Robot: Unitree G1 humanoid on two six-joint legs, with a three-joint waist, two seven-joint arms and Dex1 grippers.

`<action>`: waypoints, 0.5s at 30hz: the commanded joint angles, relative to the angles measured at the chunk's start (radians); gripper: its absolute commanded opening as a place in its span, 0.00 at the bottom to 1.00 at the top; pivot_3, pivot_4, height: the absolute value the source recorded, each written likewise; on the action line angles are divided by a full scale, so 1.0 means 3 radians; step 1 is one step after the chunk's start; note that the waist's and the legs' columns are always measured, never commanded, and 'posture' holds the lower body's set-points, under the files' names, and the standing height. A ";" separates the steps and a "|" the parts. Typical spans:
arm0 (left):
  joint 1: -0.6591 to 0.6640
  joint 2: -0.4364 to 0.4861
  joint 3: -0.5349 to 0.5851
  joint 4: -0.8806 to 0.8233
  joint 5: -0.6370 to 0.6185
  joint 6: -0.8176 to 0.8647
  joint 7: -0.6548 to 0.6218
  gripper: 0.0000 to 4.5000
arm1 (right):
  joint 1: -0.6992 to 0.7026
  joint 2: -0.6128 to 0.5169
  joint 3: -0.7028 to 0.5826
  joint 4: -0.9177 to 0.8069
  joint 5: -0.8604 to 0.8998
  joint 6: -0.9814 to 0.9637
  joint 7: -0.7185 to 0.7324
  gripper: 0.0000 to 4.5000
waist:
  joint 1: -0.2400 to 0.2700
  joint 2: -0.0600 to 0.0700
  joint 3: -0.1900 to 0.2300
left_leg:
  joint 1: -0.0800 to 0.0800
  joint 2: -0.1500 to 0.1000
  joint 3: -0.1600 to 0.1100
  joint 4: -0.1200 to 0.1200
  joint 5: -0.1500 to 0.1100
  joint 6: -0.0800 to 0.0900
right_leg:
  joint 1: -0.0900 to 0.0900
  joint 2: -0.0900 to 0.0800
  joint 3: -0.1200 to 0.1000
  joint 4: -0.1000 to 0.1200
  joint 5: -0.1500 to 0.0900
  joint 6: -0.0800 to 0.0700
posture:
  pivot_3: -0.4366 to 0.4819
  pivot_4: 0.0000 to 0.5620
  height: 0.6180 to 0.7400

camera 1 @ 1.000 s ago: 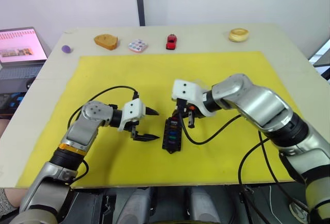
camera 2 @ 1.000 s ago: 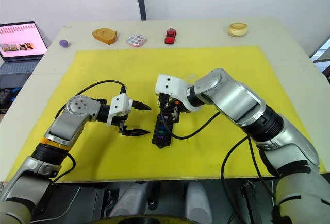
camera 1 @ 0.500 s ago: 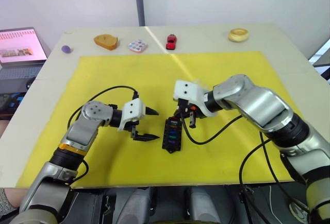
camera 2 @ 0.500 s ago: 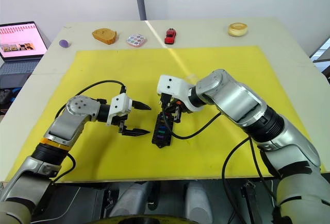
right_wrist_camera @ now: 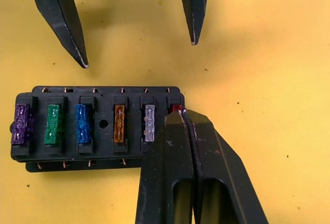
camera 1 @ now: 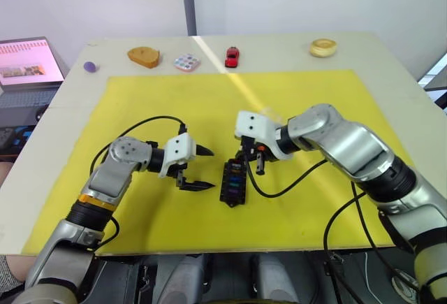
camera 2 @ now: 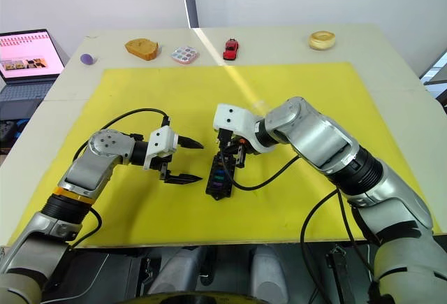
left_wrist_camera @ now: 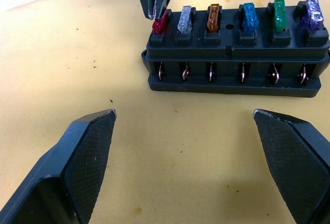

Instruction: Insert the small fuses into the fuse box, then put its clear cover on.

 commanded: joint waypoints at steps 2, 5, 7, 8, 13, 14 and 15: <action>0.0066 0.0053 0.0191 -0.0176 -0.0168 0.0131 0.0050 1.00 | -0.0008 0.0051 -0.0478 0.0041 0.0053 -0.0445 -0.0002 0.01 | -0.0004 0.0000 0.0000 | 0.0000 0.0000 0.0000 0.0000 0.0000 0.0000 | -0.0001 0.0001 0.0000 0.0000 0.0000 0.0000 | 0.48 0.27 1.00; 0.0059 0.0126 0.0339 -0.0344 -0.0372 0.0606 0.0116 1.00 | 0.0024 -0.0005 -0.0791 -0.0016 0.0217 -0.0634 0.0155 0.01 | -0.0004 0.0000 0.0001 | 0.0000 0.0001 0.0000 -0.0001 0.0000 0.0000 | -0.0002 0.0001 0.0000 0.0000 0.0000 0.0000 | 0.48 0.27 1.00; 0.0068 0.0240 0.0441 -0.0498 -0.0537 0.0906 0.0090 1.00 | 0.0084 -0.0103 -0.0882 -0.0047 0.0231 -0.0802 0.0279 0.01 | -0.0006 -0.0001 0.0001 | -0.0001 0.0001 0.0000 -0.0001 0.0000 0.0000 | -0.0001 0.0001 0.0000 0.0000 0.0000 0.0000 | 0.48 0.27 1.00; 0.0075 0.0279 0.0468 -0.0547 -0.0582 0.0975 0.0084 1.00 | 0.0101 -0.0128 -0.0898 -0.0042 0.0214 -0.0859 0.0306 0.01 | -0.0006 -0.0001 0.0001 | -0.0001 0.0001 0.0000 -0.0001 0.0000 0.0001 | -0.0001 0.0002 0.0000 0.0000 0.0000 0.0000 | 0.48 0.27 1.00; 0.0308 0.0771 0.0957 -0.1083 -0.1117 0.1748 0.0075 1.00 | 0.0452 -0.0595 -0.1332 -0.0020 0.0205 -0.1288 0.0529 0.01 | -0.0001 -0.0001 0.0001 | -0.0001 0.0000 0.0000 -0.0001 0.0000 0.0000 | 0.0000 0.0001 0.0000 -0.0001 0.0000 0.0000 | 0.48 0.27 1.00; 0.0388 0.0862 0.1059 -0.1179 -0.1190 0.1835 0.0089 1.00 | 0.0575 -0.0742 -0.1434 -0.0033 0.0264 -0.1323 0.0653 0.01 | 0.0005 0.0000 0.0002 | -0.0001 0.0000 0.0000 -0.0001 0.0000 0.0001 | 0.0000 0.0000 0.0000 -0.0001 0.0000 0.0000 | 0.48 0.27 1.00; 0.0445 0.0924 0.1125 -0.1247 -0.1242 0.1894 0.0106 1.00 | 0.0660 -0.0840 -0.1501 -0.0039 0.0309 -0.1348 0.0732 0.01 | 0.0010 0.0000 0.0002 | -0.0001 0.0000 0.0000 -0.0001 -0.0001 0.0001 | 0.0000 0.0000 0.0000 -0.0002 0.0000 0.0000 | 0.48 0.27 1.00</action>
